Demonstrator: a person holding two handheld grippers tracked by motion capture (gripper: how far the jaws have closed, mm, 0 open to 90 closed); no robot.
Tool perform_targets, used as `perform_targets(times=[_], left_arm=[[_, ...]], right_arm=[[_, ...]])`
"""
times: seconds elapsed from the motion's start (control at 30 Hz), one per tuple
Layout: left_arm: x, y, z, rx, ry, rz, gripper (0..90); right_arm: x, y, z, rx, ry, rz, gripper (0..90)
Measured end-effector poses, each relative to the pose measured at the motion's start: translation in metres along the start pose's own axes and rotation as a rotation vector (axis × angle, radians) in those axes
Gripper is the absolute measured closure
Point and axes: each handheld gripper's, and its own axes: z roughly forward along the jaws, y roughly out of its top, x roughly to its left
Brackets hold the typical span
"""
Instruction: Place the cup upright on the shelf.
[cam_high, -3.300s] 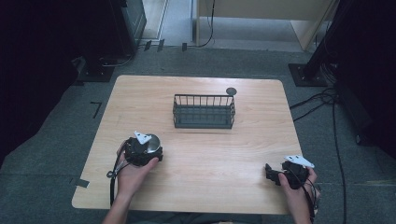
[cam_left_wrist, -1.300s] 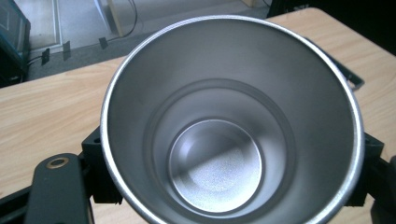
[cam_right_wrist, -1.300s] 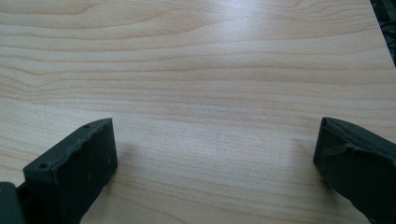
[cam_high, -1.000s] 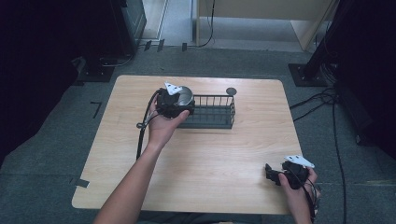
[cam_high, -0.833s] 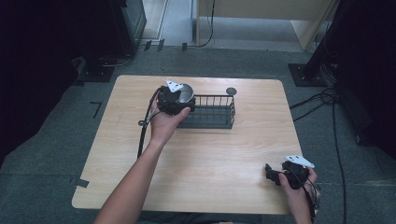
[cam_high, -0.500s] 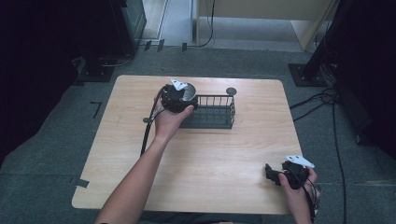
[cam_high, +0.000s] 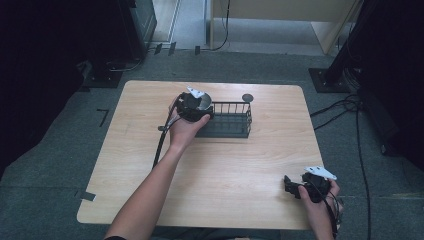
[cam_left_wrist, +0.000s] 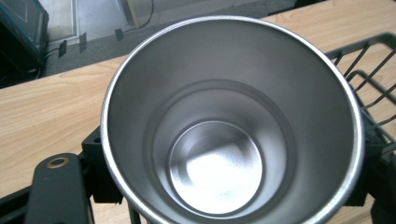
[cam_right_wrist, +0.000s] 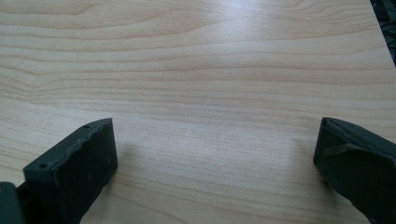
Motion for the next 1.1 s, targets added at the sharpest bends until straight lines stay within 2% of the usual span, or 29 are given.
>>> perform_targets(times=[0.37, 0.83, 0.87, 0.97, 1.1], left_arm=[[-0.001, -0.008, 0.013, 0.062, -0.004, 0.009, 18.9], [-0.002, -0.009, 0.018, 0.099, -0.018, 0.016, 18.4], [-0.001, -0.007, 0.018, 0.106, -0.03, 0.015, 16.3], [-0.003, -0.005, 0.017, 0.099, -0.022, 0.027, 8.7], [0.0, -0.001, 0.012, 0.066, -0.03, -0.005, 2.5]], right_arm=[[0.0, 0.0, 0.0, 0.0, 0.0, 0.0, 0.0], [0.0, 0.0, 0.0, 0.0, 0.0, 0.0, 0.0], [0.0, 0.0, 0.0, 0.0, 0.0, 0.0, 0.0], [0.0, 0.0, 0.0, 0.0, 0.0, 0.0, 0.0], [0.0, 0.0, 0.0, 0.0, 0.0, 0.0, 0.0]])
